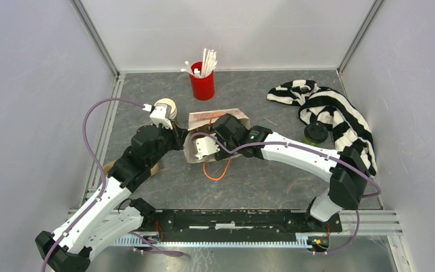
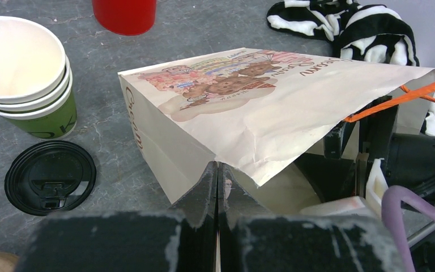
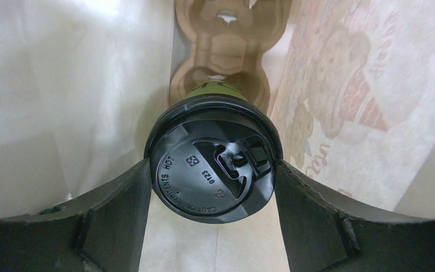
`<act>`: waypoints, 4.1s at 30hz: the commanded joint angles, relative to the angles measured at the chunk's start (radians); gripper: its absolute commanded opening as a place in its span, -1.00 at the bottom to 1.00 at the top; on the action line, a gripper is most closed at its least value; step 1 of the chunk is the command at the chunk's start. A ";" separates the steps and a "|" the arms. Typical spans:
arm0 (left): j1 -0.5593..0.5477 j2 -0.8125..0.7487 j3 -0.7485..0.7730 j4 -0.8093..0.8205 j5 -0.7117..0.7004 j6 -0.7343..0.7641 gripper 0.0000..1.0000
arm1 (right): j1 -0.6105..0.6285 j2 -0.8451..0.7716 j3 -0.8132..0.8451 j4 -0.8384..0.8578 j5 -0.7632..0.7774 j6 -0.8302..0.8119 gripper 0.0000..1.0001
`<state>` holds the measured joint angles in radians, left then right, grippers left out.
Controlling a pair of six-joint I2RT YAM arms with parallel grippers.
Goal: Pack the takeout coffee
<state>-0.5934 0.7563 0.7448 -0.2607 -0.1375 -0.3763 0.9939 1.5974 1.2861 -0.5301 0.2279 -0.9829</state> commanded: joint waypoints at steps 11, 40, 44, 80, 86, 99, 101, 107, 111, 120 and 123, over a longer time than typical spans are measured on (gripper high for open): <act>-0.009 -0.012 0.031 -0.004 -0.012 0.020 -0.96 | -0.075 0.036 -0.020 0.189 -0.044 -0.095 -0.30; -0.010 0.018 0.048 -0.002 -0.015 0.013 -0.96 | -0.100 0.032 -0.071 0.281 -0.148 0.010 -0.34; -0.009 0.017 0.056 -0.013 -0.014 0.013 -0.96 | -0.101 0.061 -0.090 0.367 -0.127 0.011 -0.35; -0.009 0.158 0.395 -0.358 0.175 -0.267 -0.96 | -0.081 -0.055 -0.038 -0.002 -0.225 0.332 -0.29; -0.009 0.231 0.476 -0.465 0.232 -0.351 -0.96 | -0.055 -0.043 0.040 -0.173 -0.226 0.413 -0.28; -0.008 0.339 0.599 -0.678 0.172 -0.507 -0.96 | -0.030 0.029 0.138 -0.393 -0.196 0.493 -0.26; -0.008 0.350 0.610 -0.689 0.129 -0.507 -0.96 | -0.030 0.043 0.130 -0.394 -0.200 0.496 -0.26; -0.005 0.409 0.659 -0.693 0.043 -0.450 -0.96 | -0.031 0.058 0.038 -0.299 -0.182 0.484 -0.26; -0.005 0.453 0.709 -0.701 0.018 -0.397 -0.96 | -0.039 0.095 0.015 -0.279 -0.173 0.449 -0.27; -0.003 0.535 0.773 -0.723 -0.013 -0.324 -0.96 | -0.089 0.156 -0.062 -0.204 -0.185 0.399 -0.30; -0.004 0.550 0.780 -0.726 -0.024 -0.303 -0.96 | -0.102 0.172 -0.095 -0.181 -0.189 0.390 -0.30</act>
<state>-0.5968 1.2900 1.4773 -1.0012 -0.1326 -0.7490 0.9237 1.6455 1.3102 -0.6628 0.0410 -0.5587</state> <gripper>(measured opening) 0.026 0.777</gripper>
